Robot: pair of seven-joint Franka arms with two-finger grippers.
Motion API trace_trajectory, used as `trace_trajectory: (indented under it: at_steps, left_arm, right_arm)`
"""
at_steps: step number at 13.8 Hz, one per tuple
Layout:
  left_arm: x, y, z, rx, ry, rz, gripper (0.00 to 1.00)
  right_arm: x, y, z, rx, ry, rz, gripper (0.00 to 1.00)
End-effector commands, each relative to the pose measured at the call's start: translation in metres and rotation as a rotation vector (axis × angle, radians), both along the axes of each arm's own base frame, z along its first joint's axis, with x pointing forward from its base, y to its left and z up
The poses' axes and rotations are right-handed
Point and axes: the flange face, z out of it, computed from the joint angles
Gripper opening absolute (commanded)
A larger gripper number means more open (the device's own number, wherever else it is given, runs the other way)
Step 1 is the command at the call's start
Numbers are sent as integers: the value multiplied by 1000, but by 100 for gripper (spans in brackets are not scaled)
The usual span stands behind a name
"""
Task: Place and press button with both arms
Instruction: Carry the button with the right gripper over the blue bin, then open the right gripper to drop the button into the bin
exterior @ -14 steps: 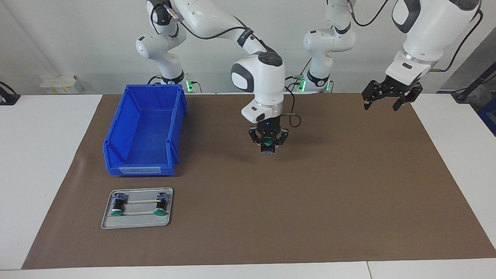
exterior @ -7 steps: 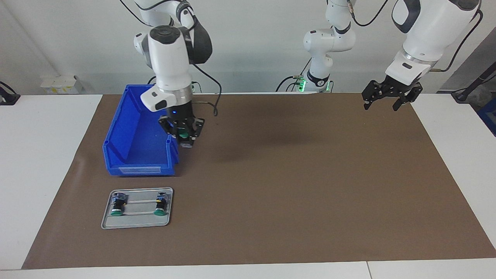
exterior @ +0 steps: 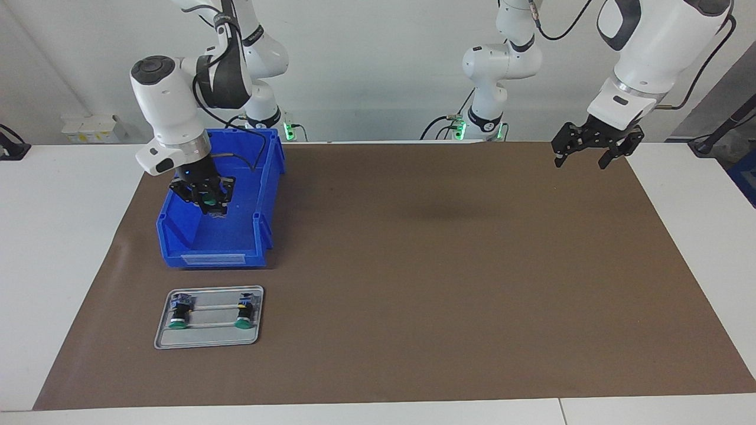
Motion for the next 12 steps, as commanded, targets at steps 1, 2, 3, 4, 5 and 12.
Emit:
trace_trajectory:
  at_steps: [1,2,3,4,5,12]
  left_arm:
    - [-7,3,1,15,-8,-7,100]
    - [-7,3,1,15,-8,-7,100]
    - [-7,4,1,15,-8,-5,100]
    - [-7,3,1,15,-8,-7,100]
    - [-7,3,1,15,-8,-7,100]
    - [-7,4,1,15,-8,-5,100]
  right_arm:
    - [-26,-13,-35,11,-50,22,0]
    - [-29,-16,-52,18,-62,24,0]
    - [-29,-17,-66,25,-66,23,0]
    - [-29,-17,-77,24,-69,20,0]
    - [-30,-17,-86,23,-72,18,0]
    - [-27,-17,-107,30,-53,-13,90]
